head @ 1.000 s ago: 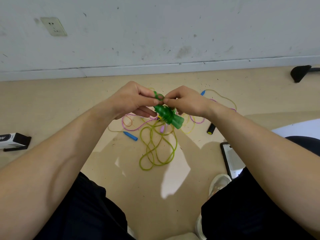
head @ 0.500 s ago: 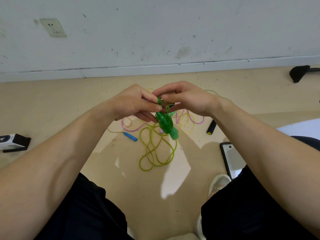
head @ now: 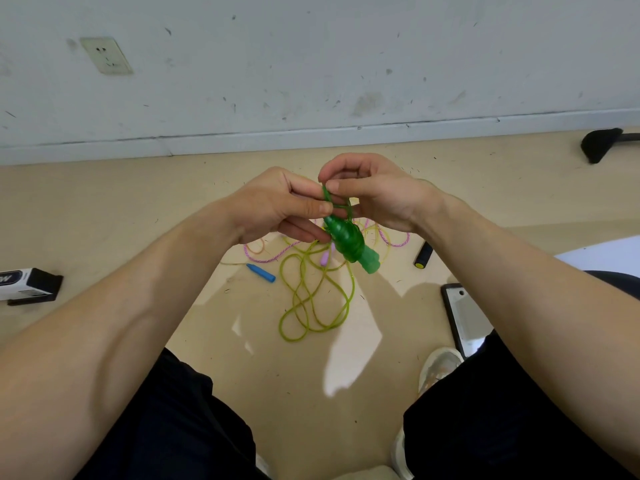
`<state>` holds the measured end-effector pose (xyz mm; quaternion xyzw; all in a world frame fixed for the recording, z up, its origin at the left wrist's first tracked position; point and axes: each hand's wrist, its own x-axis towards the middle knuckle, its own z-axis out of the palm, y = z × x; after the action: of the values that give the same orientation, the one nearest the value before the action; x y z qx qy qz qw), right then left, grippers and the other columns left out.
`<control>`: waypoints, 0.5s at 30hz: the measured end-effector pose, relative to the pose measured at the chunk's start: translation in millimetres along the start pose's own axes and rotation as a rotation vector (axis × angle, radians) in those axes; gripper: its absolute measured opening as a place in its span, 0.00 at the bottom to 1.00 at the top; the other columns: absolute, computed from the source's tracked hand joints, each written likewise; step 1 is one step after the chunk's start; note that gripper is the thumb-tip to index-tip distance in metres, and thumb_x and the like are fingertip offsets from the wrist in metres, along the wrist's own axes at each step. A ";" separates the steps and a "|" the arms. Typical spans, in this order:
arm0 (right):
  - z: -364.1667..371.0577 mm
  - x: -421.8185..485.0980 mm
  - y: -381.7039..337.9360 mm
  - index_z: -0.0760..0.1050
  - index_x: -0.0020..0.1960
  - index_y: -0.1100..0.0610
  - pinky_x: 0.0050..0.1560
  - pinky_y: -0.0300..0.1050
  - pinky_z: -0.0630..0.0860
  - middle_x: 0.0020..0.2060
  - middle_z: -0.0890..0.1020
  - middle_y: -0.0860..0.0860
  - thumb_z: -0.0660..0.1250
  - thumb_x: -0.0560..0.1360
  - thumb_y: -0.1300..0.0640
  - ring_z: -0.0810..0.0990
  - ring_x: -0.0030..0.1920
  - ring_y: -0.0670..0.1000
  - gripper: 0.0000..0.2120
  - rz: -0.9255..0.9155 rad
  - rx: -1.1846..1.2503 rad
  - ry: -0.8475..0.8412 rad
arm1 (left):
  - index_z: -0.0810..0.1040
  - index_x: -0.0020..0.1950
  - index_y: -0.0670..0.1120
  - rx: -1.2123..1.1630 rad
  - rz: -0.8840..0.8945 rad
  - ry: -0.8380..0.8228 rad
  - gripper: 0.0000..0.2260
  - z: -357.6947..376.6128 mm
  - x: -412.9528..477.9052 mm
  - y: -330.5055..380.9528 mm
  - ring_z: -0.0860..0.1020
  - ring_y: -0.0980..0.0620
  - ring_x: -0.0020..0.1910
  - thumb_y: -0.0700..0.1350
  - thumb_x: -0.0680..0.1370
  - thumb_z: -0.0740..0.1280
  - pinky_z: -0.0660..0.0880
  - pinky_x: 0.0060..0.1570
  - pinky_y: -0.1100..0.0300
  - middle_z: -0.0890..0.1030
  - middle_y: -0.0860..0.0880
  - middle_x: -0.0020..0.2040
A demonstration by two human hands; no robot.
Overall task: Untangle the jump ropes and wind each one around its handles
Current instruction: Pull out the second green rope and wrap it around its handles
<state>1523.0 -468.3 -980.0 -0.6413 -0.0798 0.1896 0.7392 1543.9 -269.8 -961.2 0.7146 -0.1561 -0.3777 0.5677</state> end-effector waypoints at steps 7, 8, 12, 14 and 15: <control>7.4 4.2 6.4 0.73 0.48 0.60 0.34 0.40 0.74 0.33 0.75 0.52 0.61 0.78 0.72 0.75 0.29 0.48 0.08 -0.060 0.335 0.086 | 0.83 0.56 0.45 -0.121 0.044 0.025 0.14 3.1 3.6 -1.5 0.86 0.46 0.43 0.45 0.72 0.70 0.83 0.40 0.60 0.86 0.48 0.56; 8.0 5.0 7.4 0.73 0.48 0.60 0.34 0.40 0.74 0.33 0.75 0.52 0.61 0.78 0.72 0.75 0.29 0.48 0.08 -0.066 0.361 0.107 | 0.83 0.56 0.45 -0.140 0.047 0.037 0.14 3.8 4.2 -2.0 0.86 0.47 0.43 0.45 0.72 0.70 0.82 0.39 0.60 0.86 0.48 0.56; 9.0 9.8 11.8 0.75 0.46 0.59 0.37 0.43 0.76 0.32 0.78 0.51 0.65 0.77 0.70 0.76 0.30 0.48 0.08 -0.086 0.249 0.237 | 0.83 0.55 0.46 -0.172 0.035 0.096 0.11 3.9 7.4 -5.6 0.86 0.48 0.41 0.44 0.74 0.70 0.82 0.38 0.62 0.85 0.49 0.56; 8.0 11.0 14.1 0.77 0.45 0.56 0.42 0.47 0.75 0.35 0.79 0.50 0.68 0.77 0.68 0.78 0.33 0.48 0.07 -0.105 0.069 0.301 | 0.83 0.55 0.47 -0.157 0.019 0.117 0.09 2.7 8.8 -7.4 0.86 0.49 0.42 0.43 0.77 0.69 0.82 0.40 0.61 0.86 0.49 0.55; 8.0 10.8 14.6 0.78 0.46 0.55 0.44 0.48 0.75 0.36 0.80 0.49 0.68 0.77 0.66 0.79 0.34 0.48 0.07 -0.111 0.018 0.308 | 0.83 0.56 0.47 -0.157 0.011 0.124 0.08 2.3 9.3 -7.7 0.86 0.49 0.41 0.43 0.77 0.69 0.81 0.40 0.61 0.86 0.49 0.55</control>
<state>1527.3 -455.3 -994.3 -0.6506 0.0009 0.0485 0.7579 1546.9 -275.1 -971.9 0.6890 -0.0944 -0.3408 0.6327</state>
